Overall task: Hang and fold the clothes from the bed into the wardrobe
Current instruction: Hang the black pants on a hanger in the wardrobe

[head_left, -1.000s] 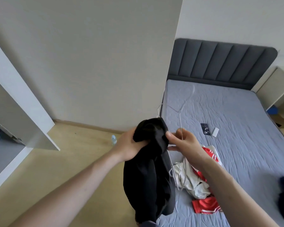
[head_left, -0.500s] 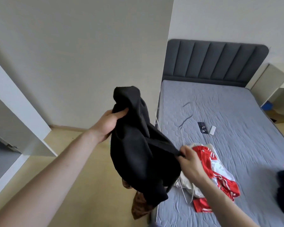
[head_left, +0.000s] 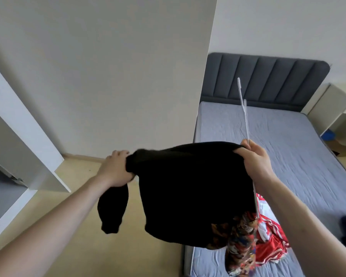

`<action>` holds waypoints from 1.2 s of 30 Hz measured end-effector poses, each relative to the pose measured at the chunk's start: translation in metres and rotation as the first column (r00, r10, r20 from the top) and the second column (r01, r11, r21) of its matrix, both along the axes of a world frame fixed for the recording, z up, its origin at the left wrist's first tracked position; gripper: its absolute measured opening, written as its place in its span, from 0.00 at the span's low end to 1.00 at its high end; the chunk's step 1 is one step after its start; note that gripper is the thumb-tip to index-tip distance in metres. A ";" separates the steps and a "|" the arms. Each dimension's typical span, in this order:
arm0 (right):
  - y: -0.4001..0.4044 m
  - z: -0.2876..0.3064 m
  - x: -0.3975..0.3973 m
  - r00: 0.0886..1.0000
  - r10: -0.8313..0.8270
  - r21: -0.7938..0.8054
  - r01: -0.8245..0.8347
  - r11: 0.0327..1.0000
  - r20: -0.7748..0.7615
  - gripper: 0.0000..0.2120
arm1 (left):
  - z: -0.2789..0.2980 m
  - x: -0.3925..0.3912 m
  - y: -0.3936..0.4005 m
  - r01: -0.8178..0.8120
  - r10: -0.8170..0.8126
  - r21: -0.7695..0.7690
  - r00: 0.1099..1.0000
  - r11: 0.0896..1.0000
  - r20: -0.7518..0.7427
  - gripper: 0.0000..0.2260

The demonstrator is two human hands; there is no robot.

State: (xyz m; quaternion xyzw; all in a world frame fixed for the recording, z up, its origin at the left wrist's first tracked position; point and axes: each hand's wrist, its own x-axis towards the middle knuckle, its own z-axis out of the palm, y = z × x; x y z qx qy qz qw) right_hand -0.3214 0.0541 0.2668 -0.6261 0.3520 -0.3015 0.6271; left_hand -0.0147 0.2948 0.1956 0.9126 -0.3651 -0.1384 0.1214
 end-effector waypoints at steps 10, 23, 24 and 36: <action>0.027 -0.004 0.036 0.973 0.091 -0.064 -0.107 0.992 -0.212 0.20 | -0.017 -0.141 -0.067 0.146 -0.264 -0.309 0.885 0.940 -0.384 0.17; 0.027 0.000 0.006 0.964 0.155 -0.005 -0.160 0.987 -0.215 0.21 | -0.049 -0.145 -0.095 0.020 -0.201 -0.289 0.765 0.957 -0.612 0.08; 0.025 -0.002 0.003 0.960 0.174 0.000 -0.178 0.984 -0.218 0.21 | -0.047 -0.144 -0.094 -0.026 -0.178 -0.276 0.707 0.961 -0.684 0.07; 0.017 -0.014 -0.007 0.957 0.116 -0.057 -0.135 0.989 -0.265 0.19 | -0.036 -0.128 -0.065 0.107 -0.312 -0.316 0.615 0.943 -0.724 0.23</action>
